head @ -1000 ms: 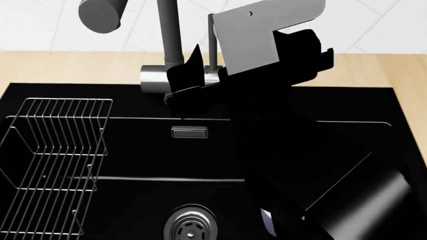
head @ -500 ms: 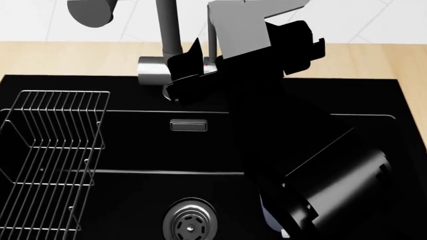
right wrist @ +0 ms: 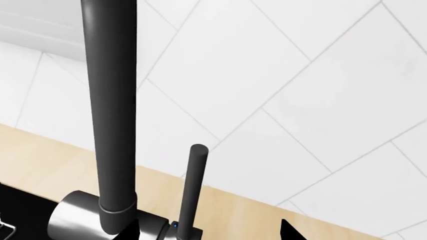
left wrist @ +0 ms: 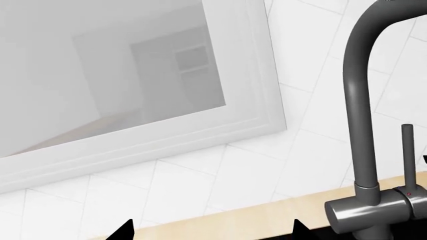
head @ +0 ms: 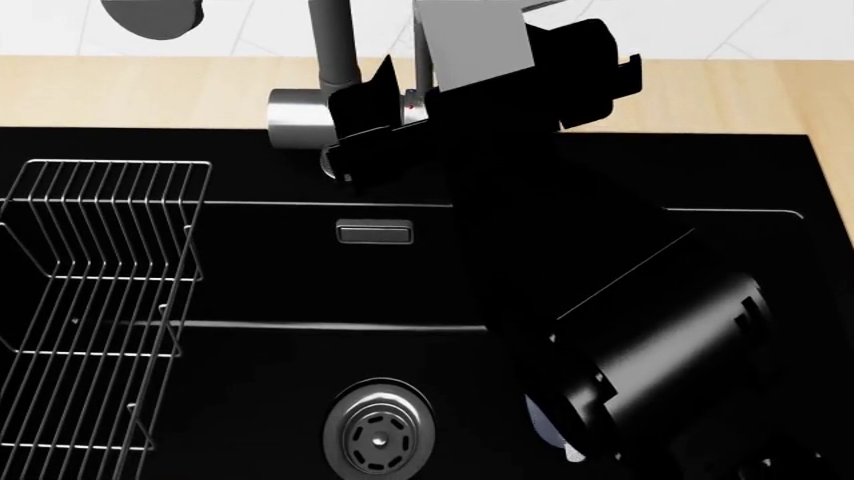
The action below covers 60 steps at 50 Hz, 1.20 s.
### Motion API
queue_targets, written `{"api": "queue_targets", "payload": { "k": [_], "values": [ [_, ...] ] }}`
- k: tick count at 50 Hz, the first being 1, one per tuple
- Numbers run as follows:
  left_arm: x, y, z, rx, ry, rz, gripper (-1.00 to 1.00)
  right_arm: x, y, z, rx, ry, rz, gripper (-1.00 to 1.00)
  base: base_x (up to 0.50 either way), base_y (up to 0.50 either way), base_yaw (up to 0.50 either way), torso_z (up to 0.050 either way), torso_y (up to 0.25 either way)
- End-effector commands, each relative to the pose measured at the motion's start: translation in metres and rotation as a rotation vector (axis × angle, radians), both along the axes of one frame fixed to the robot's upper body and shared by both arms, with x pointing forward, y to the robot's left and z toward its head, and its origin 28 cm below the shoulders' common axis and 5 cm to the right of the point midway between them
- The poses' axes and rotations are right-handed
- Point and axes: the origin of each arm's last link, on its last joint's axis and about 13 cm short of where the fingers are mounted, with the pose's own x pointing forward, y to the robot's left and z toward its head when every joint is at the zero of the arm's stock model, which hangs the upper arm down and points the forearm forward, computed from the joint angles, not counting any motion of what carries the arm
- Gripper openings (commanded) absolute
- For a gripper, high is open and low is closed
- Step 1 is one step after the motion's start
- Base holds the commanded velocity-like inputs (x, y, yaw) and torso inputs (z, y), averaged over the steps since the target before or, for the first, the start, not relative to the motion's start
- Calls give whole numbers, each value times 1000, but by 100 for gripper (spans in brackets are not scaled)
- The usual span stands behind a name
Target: Turn on the sink faucet.
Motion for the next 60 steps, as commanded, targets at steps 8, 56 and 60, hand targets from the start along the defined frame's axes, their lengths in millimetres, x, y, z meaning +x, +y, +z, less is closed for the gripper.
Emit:
{"api": "queue_targets", "payload": {
  "k": [8, 56, 60],
  "values": [
    [-2, 0, -2, -3, 4, -6, 100, 19, -1, 0, 23, 23, -19, 100, 0, 0, 0, 0, 0],
    [-8, 0, -4, -8, 1, -9, 100, 39, 5, 2, 25, 42, -16, 100, 0, 0, 0, 12, -51],
    [-9, 0, -4, -13, 3, -10, 100, 42, -3, -4, 43, 52, -41, 100, 0, 0, 0, 0, 0]
  ]
}}
